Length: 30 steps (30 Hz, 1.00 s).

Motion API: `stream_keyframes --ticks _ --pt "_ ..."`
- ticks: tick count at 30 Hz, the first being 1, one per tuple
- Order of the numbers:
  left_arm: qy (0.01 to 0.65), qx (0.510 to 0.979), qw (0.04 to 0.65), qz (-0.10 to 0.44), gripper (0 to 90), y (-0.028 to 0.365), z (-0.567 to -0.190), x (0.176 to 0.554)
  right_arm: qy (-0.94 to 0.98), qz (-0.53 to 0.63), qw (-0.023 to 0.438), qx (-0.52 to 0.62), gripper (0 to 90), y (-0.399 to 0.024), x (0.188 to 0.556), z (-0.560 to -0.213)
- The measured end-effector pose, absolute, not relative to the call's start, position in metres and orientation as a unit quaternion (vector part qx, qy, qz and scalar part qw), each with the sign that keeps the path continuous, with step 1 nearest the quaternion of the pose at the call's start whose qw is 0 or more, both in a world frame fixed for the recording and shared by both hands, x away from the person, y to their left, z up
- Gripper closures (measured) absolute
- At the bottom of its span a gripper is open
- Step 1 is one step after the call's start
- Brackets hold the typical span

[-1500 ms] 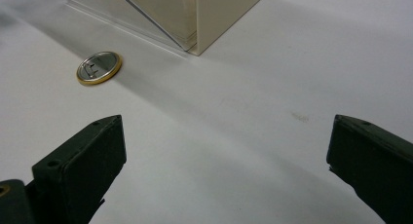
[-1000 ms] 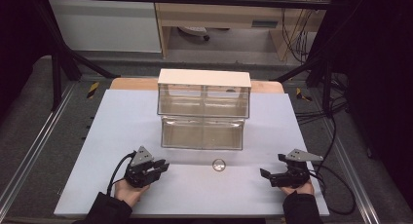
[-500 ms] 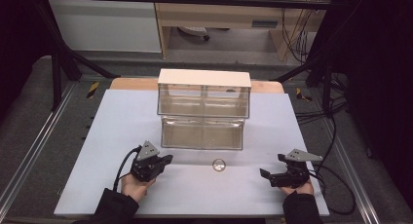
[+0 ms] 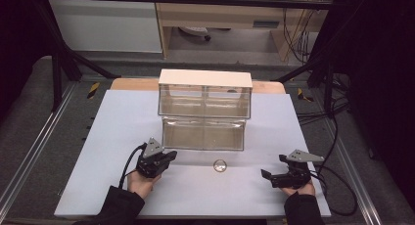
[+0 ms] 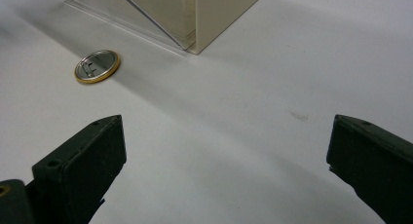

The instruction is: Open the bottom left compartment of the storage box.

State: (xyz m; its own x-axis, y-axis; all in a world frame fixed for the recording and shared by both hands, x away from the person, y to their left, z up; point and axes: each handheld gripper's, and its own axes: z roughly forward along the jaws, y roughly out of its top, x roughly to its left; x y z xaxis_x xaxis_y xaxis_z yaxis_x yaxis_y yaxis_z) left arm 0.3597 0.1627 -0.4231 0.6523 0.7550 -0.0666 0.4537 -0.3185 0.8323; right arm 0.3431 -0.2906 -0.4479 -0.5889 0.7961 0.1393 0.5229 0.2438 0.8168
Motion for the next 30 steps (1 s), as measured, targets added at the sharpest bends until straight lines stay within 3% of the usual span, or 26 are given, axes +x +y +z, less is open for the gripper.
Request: stream_keyframes --ticks 30 --pt "0.385 0.777 0.466 0.174 89.5 0.1654 -0.4211 0.3565 0.772 0.447 0.155 0.425 1.5 -0.2913 0.3431 -0.4472"
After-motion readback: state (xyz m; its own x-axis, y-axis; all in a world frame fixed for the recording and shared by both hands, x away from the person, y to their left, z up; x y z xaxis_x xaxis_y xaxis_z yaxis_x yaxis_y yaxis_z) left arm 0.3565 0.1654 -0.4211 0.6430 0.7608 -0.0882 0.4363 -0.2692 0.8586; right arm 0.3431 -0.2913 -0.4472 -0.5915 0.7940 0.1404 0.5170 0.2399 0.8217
